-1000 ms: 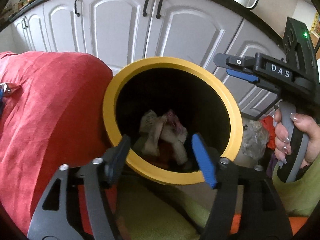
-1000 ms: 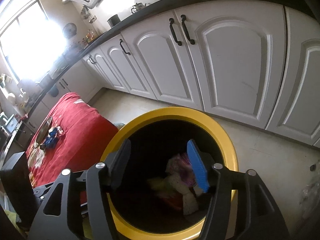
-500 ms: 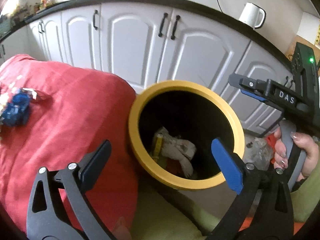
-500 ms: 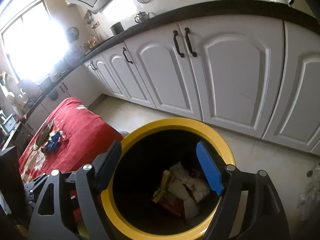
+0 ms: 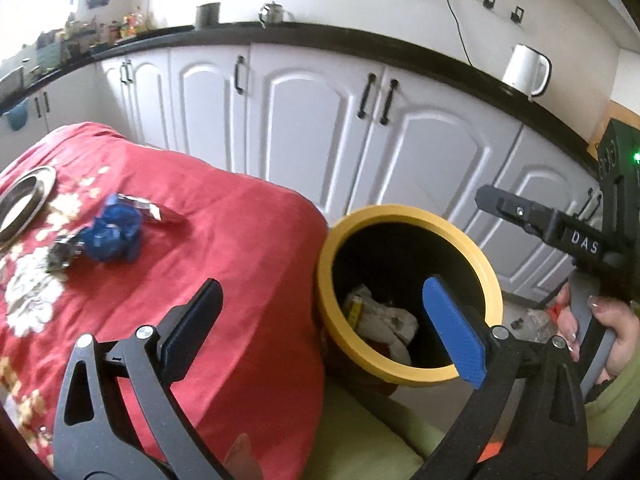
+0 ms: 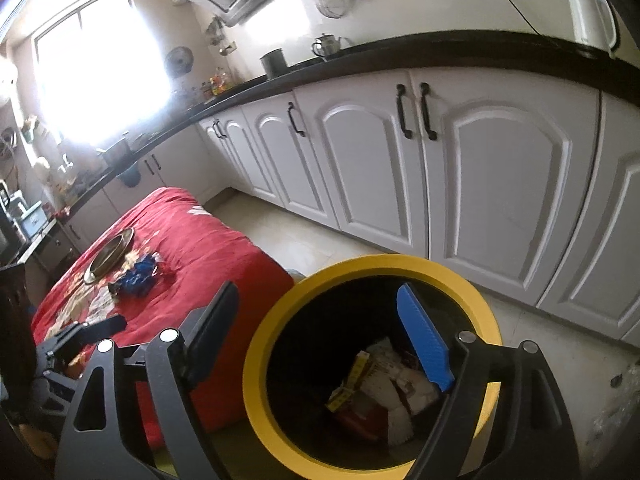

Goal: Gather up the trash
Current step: 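Move both open tools back over the trash on the table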

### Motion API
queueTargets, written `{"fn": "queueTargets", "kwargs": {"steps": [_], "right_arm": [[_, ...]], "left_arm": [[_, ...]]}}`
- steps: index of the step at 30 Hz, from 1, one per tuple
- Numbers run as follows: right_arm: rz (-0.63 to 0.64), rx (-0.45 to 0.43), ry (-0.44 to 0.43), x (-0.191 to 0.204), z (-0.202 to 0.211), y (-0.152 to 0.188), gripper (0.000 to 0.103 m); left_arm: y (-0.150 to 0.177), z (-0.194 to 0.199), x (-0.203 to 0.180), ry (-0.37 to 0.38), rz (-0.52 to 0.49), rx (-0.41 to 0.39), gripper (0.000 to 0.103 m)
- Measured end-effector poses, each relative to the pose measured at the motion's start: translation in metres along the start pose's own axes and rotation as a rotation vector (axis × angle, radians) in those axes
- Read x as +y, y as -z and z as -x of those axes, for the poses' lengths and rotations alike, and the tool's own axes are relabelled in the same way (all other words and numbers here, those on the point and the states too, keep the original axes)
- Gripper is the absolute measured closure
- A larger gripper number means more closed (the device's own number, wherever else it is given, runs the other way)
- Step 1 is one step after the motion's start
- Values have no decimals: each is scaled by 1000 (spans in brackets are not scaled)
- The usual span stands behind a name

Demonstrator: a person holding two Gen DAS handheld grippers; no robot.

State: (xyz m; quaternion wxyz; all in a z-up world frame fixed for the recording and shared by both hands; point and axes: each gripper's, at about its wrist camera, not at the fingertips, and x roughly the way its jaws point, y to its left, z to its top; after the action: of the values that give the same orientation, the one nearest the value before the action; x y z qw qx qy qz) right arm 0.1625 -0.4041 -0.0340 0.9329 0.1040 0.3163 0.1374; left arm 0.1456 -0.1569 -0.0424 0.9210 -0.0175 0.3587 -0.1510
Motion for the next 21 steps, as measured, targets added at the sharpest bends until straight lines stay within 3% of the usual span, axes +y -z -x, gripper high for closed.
{"fn": "queueTargets", "kwargs": {"steps": [21], "right_arm": [[169,-56,-85,90,18,-12,24]], "left_arm": [[5,80,57,-151,80,-165,11]]}}
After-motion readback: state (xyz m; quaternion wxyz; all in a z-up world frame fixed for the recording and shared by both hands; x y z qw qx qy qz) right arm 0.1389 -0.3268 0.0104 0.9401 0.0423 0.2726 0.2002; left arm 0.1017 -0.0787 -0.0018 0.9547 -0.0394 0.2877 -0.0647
